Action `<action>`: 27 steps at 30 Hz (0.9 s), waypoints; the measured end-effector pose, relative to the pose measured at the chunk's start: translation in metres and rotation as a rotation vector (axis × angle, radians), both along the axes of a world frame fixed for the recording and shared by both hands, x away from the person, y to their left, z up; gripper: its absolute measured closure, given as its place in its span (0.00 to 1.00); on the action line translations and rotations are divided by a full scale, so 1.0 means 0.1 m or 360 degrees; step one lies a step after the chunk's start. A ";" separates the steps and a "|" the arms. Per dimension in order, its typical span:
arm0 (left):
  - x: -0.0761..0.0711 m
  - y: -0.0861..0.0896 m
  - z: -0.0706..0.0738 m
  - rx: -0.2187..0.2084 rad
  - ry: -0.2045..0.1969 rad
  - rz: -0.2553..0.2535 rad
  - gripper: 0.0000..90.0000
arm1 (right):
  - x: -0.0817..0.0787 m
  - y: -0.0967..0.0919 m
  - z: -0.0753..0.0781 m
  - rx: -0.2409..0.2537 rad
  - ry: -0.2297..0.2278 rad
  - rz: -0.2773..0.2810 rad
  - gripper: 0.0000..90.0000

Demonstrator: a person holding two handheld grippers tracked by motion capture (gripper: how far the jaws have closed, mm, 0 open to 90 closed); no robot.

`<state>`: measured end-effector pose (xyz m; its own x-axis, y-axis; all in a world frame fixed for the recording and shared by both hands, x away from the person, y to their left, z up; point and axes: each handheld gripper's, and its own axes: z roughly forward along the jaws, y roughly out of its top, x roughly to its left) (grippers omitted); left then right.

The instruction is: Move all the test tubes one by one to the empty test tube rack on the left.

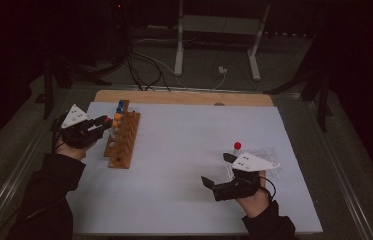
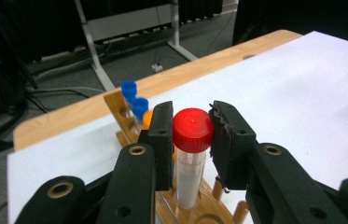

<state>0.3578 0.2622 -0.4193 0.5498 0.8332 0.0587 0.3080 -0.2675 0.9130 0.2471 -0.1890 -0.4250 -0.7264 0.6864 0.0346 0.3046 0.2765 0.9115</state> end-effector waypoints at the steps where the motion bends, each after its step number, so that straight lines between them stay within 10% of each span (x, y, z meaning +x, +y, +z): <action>1: 0.00 0.00 -0.03 0.0005 0.0008 0.0000 0.80 | 0.00 0.00 0.00 0.0002 0.0001 0.0001 0.00; 27: 0.03 -0.08 -0.23 0.0073 0.0082 -0.0005 0.78 | -0.01 -0.02 0.01 0.0005 0.0002 0.0002 0.00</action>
